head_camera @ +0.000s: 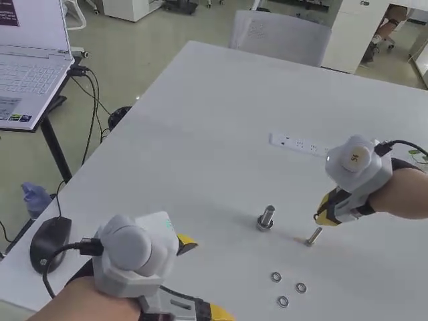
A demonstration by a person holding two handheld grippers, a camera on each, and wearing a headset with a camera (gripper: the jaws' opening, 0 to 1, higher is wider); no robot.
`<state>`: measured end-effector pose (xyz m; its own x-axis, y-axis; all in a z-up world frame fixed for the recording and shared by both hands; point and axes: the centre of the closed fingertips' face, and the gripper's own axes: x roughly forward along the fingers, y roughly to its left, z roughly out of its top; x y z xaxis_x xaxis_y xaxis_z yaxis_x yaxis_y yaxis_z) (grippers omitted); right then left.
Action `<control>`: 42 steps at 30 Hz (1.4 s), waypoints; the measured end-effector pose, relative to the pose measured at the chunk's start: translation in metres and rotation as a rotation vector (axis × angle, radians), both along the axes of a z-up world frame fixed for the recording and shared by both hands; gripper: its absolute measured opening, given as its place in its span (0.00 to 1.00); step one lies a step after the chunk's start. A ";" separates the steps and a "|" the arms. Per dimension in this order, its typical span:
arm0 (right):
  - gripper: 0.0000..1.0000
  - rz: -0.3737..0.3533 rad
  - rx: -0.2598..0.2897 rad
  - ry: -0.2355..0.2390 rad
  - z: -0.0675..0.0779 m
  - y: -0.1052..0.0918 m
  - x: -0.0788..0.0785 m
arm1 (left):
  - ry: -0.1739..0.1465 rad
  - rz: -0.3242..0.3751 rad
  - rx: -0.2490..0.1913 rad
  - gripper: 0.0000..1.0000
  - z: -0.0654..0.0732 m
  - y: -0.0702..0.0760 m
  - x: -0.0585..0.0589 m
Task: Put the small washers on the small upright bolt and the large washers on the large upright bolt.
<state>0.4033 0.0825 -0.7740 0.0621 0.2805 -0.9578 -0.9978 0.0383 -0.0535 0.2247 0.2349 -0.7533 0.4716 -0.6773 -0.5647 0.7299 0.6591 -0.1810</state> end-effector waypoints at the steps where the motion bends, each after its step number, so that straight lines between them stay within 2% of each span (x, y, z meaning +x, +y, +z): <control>1: 0.13 -0.002 -0.004 0.002 0.000 -0.002 0.000 | 0.003 0.002 0.002 0.80 -0.001 0.001 0.000; 7: 0.13 0.006 -0.040 0.003 -0.009 -0.010 -0.006 | -0.010 0.025 0.003 0.88 -0.002 0.006 0.003; 11: 0.13 0.005 -0.046 0.012 -0.015 -0.009 -0.008 | -0.005 0.032 0.002 0.90 -0.003 0.008 0.004; 14: 0.13 0.007 -0.056 0.008 -0.019 -0.009 -0.006 | -0.022 0.032 -0.018 1.00 0.001 0.005 0.005; 15: 0.13 0.006 -0.057 0.010 -0.021 -0.009 -0.006 | -0.031 0.026 -0.022 0.99 0.003 0.005 0.004; 18: 0.13 0.004 -0.055 0.011 -0.024 -0.007 -0.005 | -0.027 0.022 0.000 1.00 0.000 0.007 0.004; 22: 0.13 0.009 -0.060 0.009 -0.029 -0.006 -0.004 | -0.010 0.023 0.000 1.00 -0.002 0.009 0.002; 30: 0.13 0.017 -0.080 0.017 -0.038 -0.010 -0.003 | -0.001 0.027 0.001 1.00 -0.003 0.011 0.004; 34: 0.13 0.018 -0.079 0.021 -0.040 -0.011 -0.003 | -0.002 0.023 0.000 1.00 -0.003 0.010 0.005; 42: 0.13 0.014 -0.074 0.022 -0.042 -0.010 0.000 | 0.016 0.015 0.010 0.97 -0.007 0.010 0.003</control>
